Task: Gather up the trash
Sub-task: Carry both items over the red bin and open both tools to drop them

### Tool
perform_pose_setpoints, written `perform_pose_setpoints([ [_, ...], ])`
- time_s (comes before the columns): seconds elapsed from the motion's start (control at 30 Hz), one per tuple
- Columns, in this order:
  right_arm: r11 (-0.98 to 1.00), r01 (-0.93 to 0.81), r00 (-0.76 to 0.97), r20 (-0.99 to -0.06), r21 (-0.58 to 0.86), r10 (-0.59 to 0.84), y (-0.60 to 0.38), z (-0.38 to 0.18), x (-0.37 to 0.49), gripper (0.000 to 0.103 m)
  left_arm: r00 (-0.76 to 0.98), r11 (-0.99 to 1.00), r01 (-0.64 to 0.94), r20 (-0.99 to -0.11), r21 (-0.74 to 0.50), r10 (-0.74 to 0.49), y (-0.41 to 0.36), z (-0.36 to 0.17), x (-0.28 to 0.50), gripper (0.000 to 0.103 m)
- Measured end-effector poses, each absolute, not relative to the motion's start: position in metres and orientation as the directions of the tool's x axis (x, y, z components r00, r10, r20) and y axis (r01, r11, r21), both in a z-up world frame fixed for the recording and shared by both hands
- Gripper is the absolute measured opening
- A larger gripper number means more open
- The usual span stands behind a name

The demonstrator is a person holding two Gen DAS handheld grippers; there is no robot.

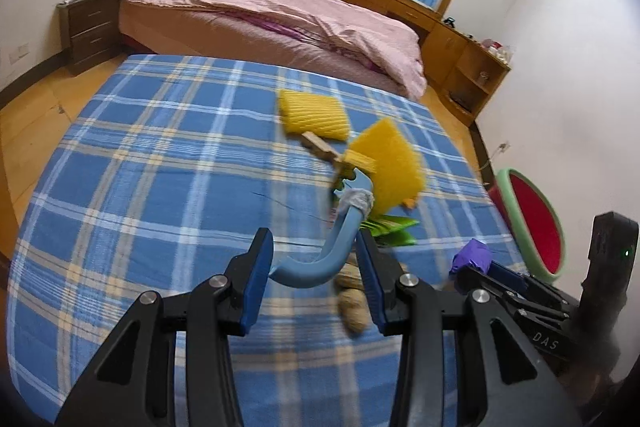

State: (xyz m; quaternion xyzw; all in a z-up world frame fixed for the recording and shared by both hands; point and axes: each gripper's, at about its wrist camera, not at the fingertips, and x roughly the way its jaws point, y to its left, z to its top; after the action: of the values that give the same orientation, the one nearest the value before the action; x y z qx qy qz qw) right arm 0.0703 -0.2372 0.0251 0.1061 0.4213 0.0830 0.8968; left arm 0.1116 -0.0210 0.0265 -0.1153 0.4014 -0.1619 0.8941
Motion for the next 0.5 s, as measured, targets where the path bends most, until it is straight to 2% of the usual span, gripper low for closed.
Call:
perform_pose_setpoints([
  [0.5, 0.930, 0.166, 0.757, -0.647, 0.328, 0.093, -0.339, 0.068, 0.012, 0.061, 0.542, 0.858, 0.394, -0.670, -0.330, -0.507, -0.113, 0.050, 0.102, 0.043],
])
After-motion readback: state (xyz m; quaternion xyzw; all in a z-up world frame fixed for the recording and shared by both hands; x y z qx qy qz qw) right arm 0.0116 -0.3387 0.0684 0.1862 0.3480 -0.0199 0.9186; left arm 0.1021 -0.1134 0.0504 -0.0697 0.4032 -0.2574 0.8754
